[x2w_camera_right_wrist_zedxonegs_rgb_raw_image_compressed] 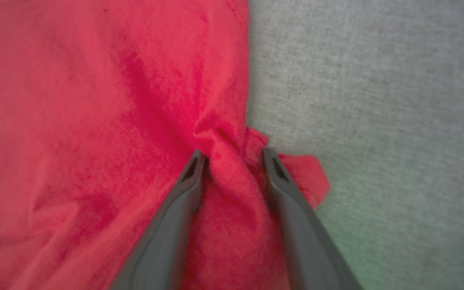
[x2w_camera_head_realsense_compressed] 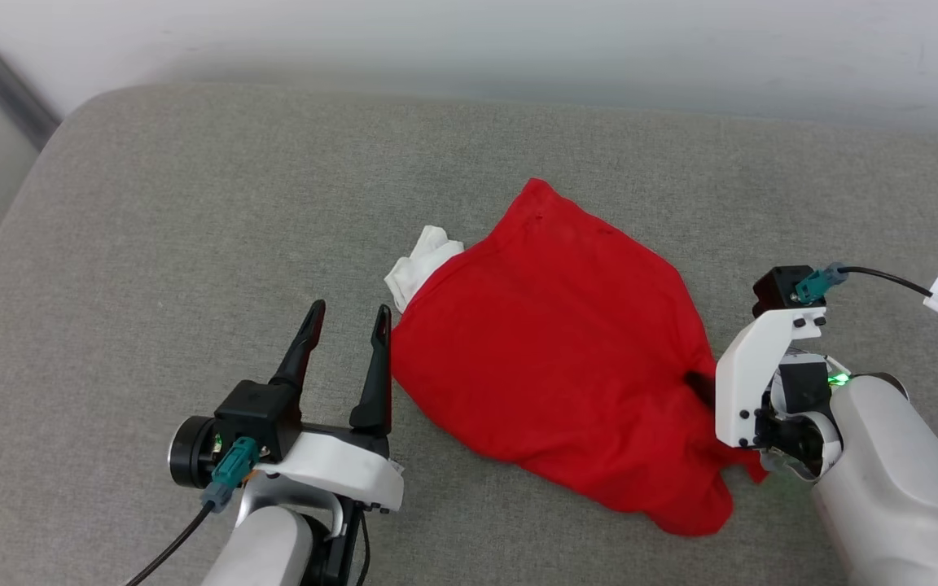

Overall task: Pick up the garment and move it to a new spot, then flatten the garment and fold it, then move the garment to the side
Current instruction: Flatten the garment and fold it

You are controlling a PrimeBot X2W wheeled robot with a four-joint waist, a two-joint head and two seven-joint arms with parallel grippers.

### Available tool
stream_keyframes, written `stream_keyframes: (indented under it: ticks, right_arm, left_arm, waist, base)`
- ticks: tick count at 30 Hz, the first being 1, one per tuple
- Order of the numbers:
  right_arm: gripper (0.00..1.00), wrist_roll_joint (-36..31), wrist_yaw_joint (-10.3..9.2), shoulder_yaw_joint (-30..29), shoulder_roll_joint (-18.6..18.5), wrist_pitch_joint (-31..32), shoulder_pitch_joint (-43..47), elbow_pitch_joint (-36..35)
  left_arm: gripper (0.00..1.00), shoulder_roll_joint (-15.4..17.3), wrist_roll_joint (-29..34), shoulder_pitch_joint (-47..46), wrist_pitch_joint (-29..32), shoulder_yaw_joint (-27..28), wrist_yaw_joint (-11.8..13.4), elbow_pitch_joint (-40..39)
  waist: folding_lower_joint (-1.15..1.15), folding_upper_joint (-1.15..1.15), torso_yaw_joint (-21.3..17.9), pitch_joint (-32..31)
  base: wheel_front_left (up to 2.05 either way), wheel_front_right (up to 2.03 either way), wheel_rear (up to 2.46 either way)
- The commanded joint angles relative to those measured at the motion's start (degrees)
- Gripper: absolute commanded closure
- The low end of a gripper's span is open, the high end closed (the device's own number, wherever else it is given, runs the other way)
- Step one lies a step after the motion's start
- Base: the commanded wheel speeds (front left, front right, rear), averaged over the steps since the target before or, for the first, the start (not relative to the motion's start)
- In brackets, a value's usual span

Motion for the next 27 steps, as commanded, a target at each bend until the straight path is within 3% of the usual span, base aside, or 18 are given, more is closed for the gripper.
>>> stream_keyframes:
  ticks: [1, 9, 16, 23, 24, 25, 26, 27]
  right_arm:
    - [1.0, 0.69, 0.02, 1.05, 0.08, -0.2, 0.62, 1.49]
    - [1.0, 2.72, 0.01, 0.49, -2.89, -10.63, -1.22, -3.79]
    - [1.0, 1.4, 0.01, -9.51, -5.02, -14.77, 8.75, -7.61]
    - [1.0, -1.39, -0.04, -18.73, -1.88, -14.19, 21.85, -8.78]
    - [0.94, -2.02, -0.05, -19.96, -0.78, -13.99, 23.91, -8.65]
    - [0.38, -2.27, -0.05, -20.92, 0.7, -13.71, 26.13, -8.93]
    - [0.0, -3.05, -0.05, -21.54, 1.54, -13.97, 27.78, -9.63]
    - [0.0, -3.78, -0.05, -22.25, 2.16, -14.9, 28.74, -10.72]
  left_arm:
    - [0.0, -0.07, 0.34, -0.16, -0.39, 0.45, -0.18, 0.01]
    - [0.0, -0.34, 1.24, 2.05, -0.33, 2.16, -0.74, 0.74]
    - [0.0, -0.63, 1.55, 3.66, -0.28, 2.9, -0.83, 0.87]
    - [0.0, -0.39, 1.74, 4.52, -0.29, 3.03, -1.13, 1.12]
    - [0.0, -0.35, 1.76, 4.59, -0.29, 3.05, -1.19, 1.14]
    - [0.0, -0.28, 1.76, 4.77, -0.29, 3.07, -1.24, 1.25]
    - [0.0, -0.23, 1.75, 4.93, -0.29, 3.09, -1.23, 1.31]
    - [0.0, -0.15, 1.72, 5.07, -0.29, 3.13, -1.16, 1.37]
  waist:
    - [-0.01, 0.0, -0.21, -0.1]
    - [-0.01, 0.0, -2.84, -2.12]
    - [-0.01, 0.0, -4.84, -3.97]
    - [-0.01, 0.0, -5.61, -4.6]
    - [-0.01, 0.0, -5.65, -4.72]
    - [-0.01, 0.0, -5.7, -4.86]
    - [-0.01, 0.0, -5.75, -4.95]
    - [-0.01, 0.0, -5.83, -5.02]
  base:
    - [0.0, 0.0, 0.0]
    - [0.0, 0.0, 0.0]
    - [0.0, 0.0, 0.0]
    - [0.0, 0.0, 0.0]
    - [0.0, 0.0, 0.0]
    - [0.0, 0.0, 0.0]
    - [0.0, 0.0, 0.0]
    - [0.0, 0.0, 0.0]
